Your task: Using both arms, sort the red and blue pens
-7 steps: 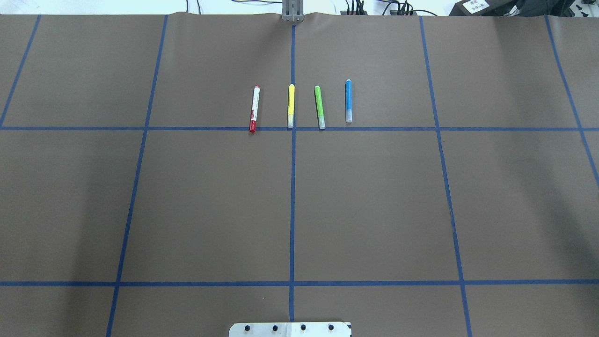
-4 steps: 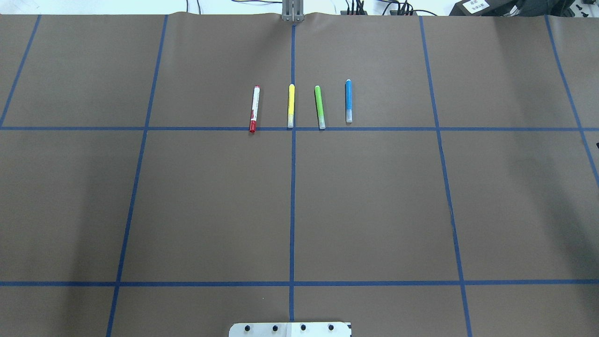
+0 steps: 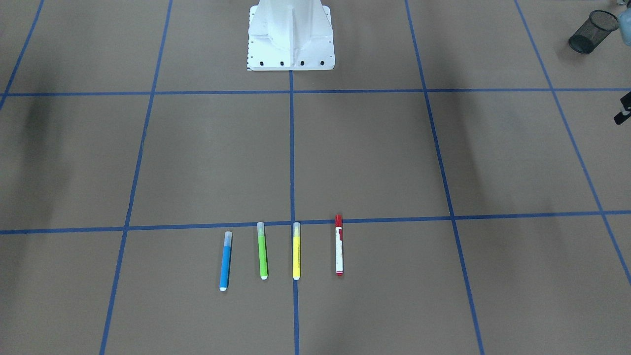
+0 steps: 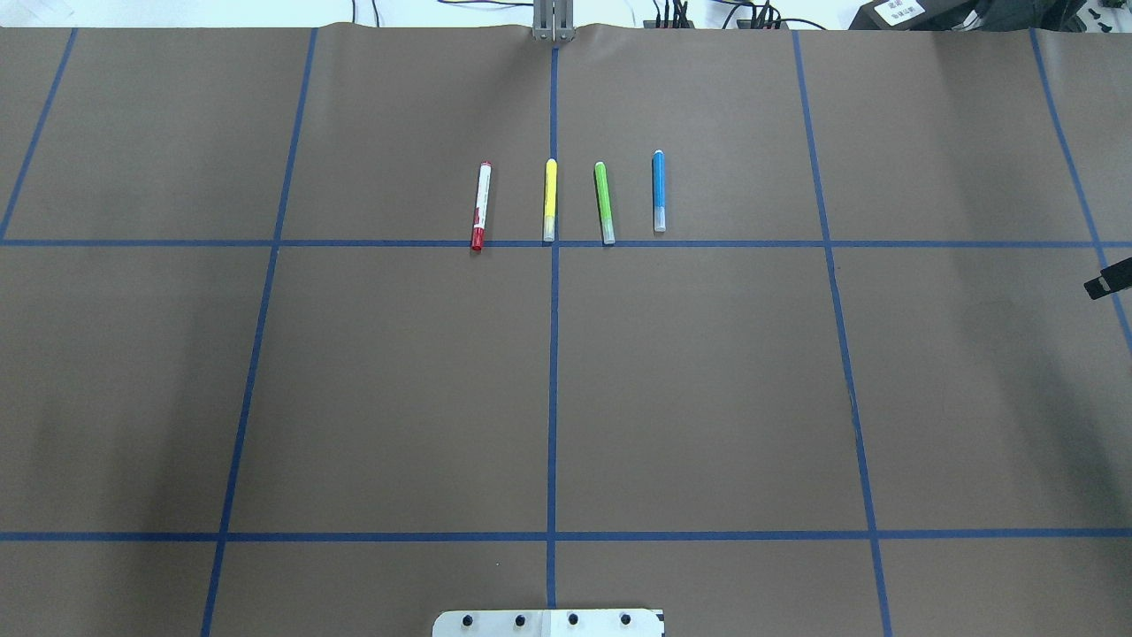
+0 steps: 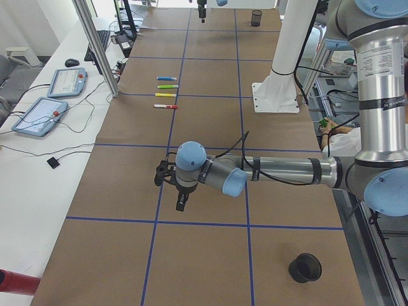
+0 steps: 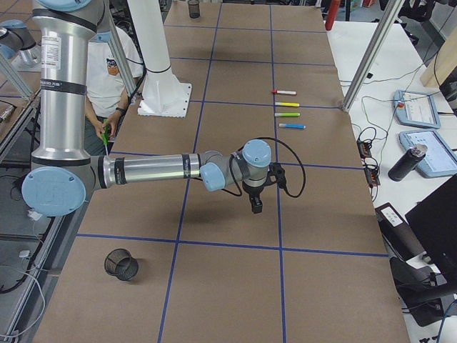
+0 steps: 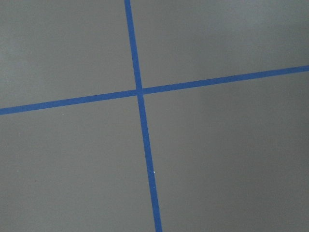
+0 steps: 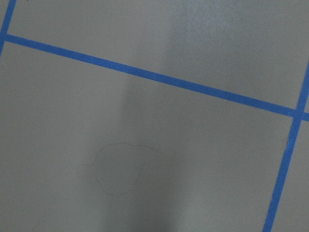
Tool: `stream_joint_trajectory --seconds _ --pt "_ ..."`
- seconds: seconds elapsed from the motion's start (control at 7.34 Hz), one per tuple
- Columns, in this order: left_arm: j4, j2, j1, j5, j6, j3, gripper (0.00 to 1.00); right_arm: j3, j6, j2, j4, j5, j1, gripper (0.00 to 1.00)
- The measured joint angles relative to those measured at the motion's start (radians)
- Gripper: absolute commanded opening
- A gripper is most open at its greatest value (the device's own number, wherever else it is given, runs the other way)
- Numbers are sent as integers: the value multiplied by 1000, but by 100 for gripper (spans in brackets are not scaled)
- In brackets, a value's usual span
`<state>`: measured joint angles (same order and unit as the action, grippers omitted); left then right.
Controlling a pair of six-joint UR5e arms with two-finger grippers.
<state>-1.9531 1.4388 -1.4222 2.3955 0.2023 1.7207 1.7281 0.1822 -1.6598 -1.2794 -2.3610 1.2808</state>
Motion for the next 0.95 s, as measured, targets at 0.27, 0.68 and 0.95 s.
stream_joint_trajectory --seconds 0.27,0.68,0.95 --pt "-2 93 101 -2 111 6 100 2 7 2 12 -10 -2 100" --pt "2 267 270 -42 377 7 99 6 2 -4 52 -71 -4 100" --pt "84 436 406 -142 476 -26 97 3 1 -7 73 -74 -5 100"
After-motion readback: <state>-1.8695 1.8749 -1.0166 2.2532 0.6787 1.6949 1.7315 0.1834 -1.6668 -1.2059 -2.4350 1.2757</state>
